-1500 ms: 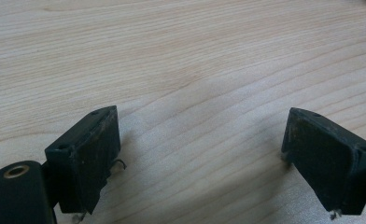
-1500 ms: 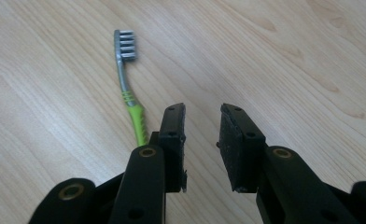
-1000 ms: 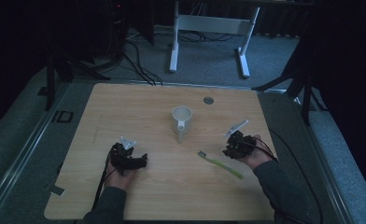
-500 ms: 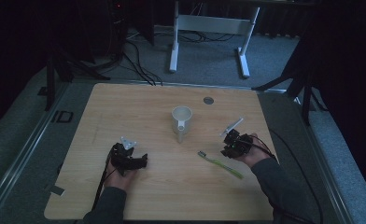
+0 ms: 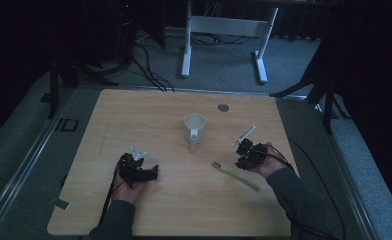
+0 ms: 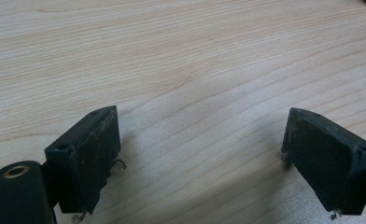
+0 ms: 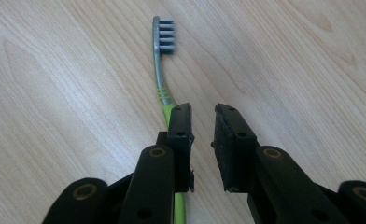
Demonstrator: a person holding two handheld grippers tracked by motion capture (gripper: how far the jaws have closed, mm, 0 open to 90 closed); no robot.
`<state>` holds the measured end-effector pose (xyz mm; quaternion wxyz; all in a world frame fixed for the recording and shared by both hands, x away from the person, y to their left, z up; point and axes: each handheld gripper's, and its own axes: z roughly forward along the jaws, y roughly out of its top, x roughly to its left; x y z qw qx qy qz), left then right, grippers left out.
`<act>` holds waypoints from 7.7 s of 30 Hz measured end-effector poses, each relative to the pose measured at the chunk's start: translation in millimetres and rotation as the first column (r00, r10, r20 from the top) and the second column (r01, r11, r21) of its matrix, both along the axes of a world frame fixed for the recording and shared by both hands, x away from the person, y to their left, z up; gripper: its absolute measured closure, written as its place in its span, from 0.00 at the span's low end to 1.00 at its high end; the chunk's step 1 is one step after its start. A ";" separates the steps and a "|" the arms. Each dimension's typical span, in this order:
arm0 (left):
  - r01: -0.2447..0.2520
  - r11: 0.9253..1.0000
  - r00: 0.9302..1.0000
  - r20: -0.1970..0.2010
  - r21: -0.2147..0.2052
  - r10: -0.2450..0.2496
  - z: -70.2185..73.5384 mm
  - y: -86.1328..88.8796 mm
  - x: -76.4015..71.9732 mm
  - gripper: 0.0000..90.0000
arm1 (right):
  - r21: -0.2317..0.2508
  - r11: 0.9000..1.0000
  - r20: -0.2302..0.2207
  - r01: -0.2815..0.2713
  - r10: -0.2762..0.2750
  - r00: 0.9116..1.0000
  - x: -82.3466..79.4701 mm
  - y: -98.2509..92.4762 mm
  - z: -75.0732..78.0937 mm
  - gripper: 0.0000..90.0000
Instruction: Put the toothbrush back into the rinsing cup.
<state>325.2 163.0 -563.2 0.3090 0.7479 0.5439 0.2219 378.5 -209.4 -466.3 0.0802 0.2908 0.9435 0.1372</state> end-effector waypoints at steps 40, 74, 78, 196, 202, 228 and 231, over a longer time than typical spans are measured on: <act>-0.002 1.000 1.000 -0.001 0.000 0.002 0.0 -0.2 -0.1 0.13 | -0.058 0.997 -0.083 -0.048 0.044 0.996 4.4 18.1 -11.2 0.86; -0.003 1.000 1.000 0.000 -0.001 0.003 0.0 -0.4 -0.1 0.13 | -0.099 0.992 -0.170 -0.078 0.060 0.984 7.9 18.7 -25.0 0.85; -0.002 1.000 1.000 -0.001 0.000 0.002 0.0 -0.3 -0.1 0.13 | -0.106 0.991 -0.180 -0.076 0.056 0.982 7.9 21.2 -25.5 0.85; -0.002 1.000 1.000 0.000 -0.002 0.002 -0.1 -0.3 -0.1 0.13 | -0.189 0.979 -0.208 -0.078 0.038 0.977 15.9 28.3 -38.3 0.91; -0.003 1.000 1.000 -0.001 -0.001 0.003 0.0 -0.4 -0.1 0.13 | -0.157 0.985 -0.201 -0.070 0.038 0.979 16.8 25.0 -32.2 0.91; -0.003 1.000 1.000 0.000 -0.002 0.003 -0.1 -0.4 -0.1 0.13 | 0.015 1.000 -0.125 -0.003 0.005 0.992 21.4 13.6 2.6 0.91; -0.003 1.000 1.000 -0.001 -0.001 0.003 0.0 -0.4 -0.1 0.13 | 0.055 0.998 -0.128 0.014 -0.006 0.992 22.0 12.0 4.4 0.91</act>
